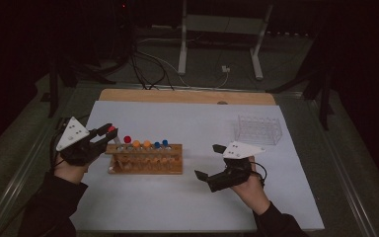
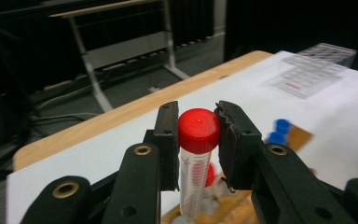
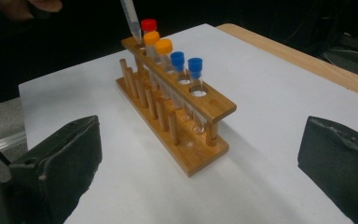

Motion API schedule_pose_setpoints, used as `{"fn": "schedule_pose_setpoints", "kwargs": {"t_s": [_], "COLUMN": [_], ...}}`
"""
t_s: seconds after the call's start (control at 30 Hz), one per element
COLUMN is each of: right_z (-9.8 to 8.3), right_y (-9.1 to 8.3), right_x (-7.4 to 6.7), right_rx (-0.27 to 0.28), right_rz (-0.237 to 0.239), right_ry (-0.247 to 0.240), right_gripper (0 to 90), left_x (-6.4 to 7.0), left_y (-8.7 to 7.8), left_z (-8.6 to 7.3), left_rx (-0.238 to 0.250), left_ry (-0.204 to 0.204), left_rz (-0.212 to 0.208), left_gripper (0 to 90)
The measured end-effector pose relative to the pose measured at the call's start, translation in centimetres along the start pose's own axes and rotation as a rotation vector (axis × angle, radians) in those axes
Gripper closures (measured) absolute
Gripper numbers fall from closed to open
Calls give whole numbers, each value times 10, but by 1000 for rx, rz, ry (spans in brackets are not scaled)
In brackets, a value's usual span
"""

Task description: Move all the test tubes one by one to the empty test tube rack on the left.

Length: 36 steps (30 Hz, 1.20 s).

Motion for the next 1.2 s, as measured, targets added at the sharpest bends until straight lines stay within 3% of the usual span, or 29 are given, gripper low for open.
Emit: {"fn": "schedule_pose_setpoints", "kwargs": {"t_s": [0.07, 0.27, 0.47, 0.63, 1.03, 1.2], "right_z": [0, 0, 0, 0, 1, 1], "right_y": [-1, -3, -4, -5, -7, -8], "right_x": [0, 1, 2, 3, 4, 4], "right_rx": [4, 6, 4, 5, 9, 10], "right_rz": [-1, -5, -10, -13, -16, -15], "right_ry": [-2, 1, 2, 3, 2, 3], "right_gripper": [0, 0, 0, 0, 0, 0], "left_x": [-3, -4, -4, -6, -3, -4], "left_y": [3, 14, 27, 30, 32, 31], "left_z": [-5, -20, -37, -46, -57, -57], "left_rx": [-13, -39, -97, -92, -128, -136], "left_ry": [-9, -45, -61, -102, -75, -88], "left_rz": [11, -7, -20, -27, -17, -36], "left_gripper": [718, 718, 718, 718, 715, 701]}}
Point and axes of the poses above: each handheld gripper's, and its own axes: y roughly forward along the jaws, z roughly out of its top, x roughly to its right, the point moved 4 cm from there along y, roughly forward along the jaws, and after that the axes turned 1 degree about -z, right-handed, at the moved point
